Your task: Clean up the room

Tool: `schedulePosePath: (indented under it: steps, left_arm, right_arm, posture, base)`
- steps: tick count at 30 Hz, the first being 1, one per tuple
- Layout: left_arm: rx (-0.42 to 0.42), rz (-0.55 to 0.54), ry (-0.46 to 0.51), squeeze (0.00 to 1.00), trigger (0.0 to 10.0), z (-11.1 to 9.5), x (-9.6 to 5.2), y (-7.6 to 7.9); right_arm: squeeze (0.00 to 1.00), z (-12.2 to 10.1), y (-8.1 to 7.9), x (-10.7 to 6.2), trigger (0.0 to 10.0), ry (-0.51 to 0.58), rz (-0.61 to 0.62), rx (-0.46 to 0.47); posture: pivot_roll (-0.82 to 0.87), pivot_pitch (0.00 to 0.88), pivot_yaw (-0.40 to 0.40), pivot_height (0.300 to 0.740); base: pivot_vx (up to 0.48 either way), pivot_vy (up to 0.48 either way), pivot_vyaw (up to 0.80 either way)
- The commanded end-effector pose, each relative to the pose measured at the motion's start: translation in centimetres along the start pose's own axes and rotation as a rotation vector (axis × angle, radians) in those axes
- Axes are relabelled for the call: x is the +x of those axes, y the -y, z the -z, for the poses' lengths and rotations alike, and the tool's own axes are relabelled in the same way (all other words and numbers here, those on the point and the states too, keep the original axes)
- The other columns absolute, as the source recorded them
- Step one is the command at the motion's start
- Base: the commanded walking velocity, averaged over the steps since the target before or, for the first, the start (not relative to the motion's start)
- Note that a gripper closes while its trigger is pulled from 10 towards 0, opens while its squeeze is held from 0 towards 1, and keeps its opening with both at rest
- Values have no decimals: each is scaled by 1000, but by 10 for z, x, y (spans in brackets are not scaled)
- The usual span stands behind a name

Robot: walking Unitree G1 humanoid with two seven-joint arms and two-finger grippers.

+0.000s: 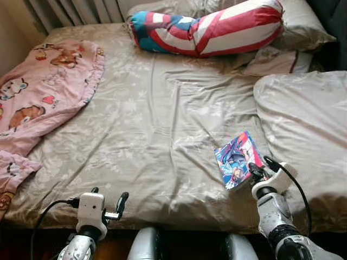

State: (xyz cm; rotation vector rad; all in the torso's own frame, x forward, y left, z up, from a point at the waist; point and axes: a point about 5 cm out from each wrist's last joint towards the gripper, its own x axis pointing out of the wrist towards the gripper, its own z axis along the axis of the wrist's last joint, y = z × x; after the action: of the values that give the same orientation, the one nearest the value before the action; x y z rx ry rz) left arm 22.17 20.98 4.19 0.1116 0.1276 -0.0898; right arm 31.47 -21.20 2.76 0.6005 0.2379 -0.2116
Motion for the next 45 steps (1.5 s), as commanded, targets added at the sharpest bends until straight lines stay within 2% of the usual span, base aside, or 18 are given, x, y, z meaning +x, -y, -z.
schedulePosePath:
  steps: [1, 17, 18, 19, 20, 22, 23, 24, 30, 31, 32, 33, 40, 45]
  left_arm:
    - [21, 0, -32, 0, 10000, 3, -6, -4]
    - [29, 13, -62, 0, 10000, 8, -9, -3]
    - [28, 13, -63, 0, 10000, 8, -9, -3]
    - [28, 13, -64, 0, 10000, 9, -9, -3]
    - [28, 13, -65, 0, 10000, 9, -8, -4]
    - [28, 13, -67, 0, 10000, 10, -8, -4]
    - [28, 13, -67, 0, 10000, 10, -8, -4]
    - [26, 12, -68, 0, 10000, 11, -8, -4]
    - [29, 8, -76, 0, 10000, 15, -6, -6]
    - [30, 7, -76, 0, 10000, 16, -5, -7]
    - [29, 7, -76, 0, 10000, 16, -5, -7]
    - [28, 8, -76, 0, 10000, 17, -3, -6]
    - [23, 10, -71, 0, 10000, 18, 2, -6]
    - [16, 13, -59, 0, 10000, 17, 8, -4]
  right_arm:
    - [0, -3, 3, -1, 10000, 24, 26, -12]
    - [0, 5, 1, -2, 10000, -10, 44, -58]
    - [188, 6, 1, -2, 10000, -12, 41, -62]
    - [494, 6, 0, -2, 10000, -14, 37, -69]
    - [667, 7, -1, -2, 10000, -18, 31, -79]
    - [835, 8, -1, -2, 10000, -20, 30, -86]
    - [835, 8, -1, -2, 10000, -20, 30, -86]
    - [878, 9, -1, -3, 10000, -21, 33, -85]
    - [831, 12, 4, -6, 10000, -16, 79, -93]
    - [294, 14, 6, -7, 10000, -19, 92, -105]
    - [294, 15, 7, -8, 10000, -20, 98, -112]
    - [0, 17, 11, -10, 10000, -23, 121, -119]
    - [0, 17, 30, -19, 10000, 10, 233, -104]
    - [0, 16, 35, -21, 10000, 19, 240, -132]
  posture:
    - [122, 218, 105, 644]
    - [121, 230, 109, 644]
    - [120, 232, 109, 644]
    - [120, 232, 109, 644]
    - [119, 232, 109, 644]
    - [119, 232, 109, 644]
    - [119, 232, 109, 644]
    - [121, 231, 109, 644]
    - [116, 228, 109, 644]
    - [113, 226, 111, 644]
    - [113, 226, 111, 644]
    - [114, 223, 112, 644]
    - [103, 213, 112, 644]
    - [90, 203, 110, 644]
  base:
    - [0, 0, 0]
    - [0, 0, 0]
    - [0, 0, 0]
    - [0, 0, 0]
    - [0, 0, 0]
    - [0, 0, 0]
    - [0, 0, 0]
    - [0, 0, 0]
    - [0, 0, 0]
    - [0, 0, 0]
    - [0, 0, 0]
    - [0, 0, 0]
    - [0, 0, 0]
    - [0, 0, 0]
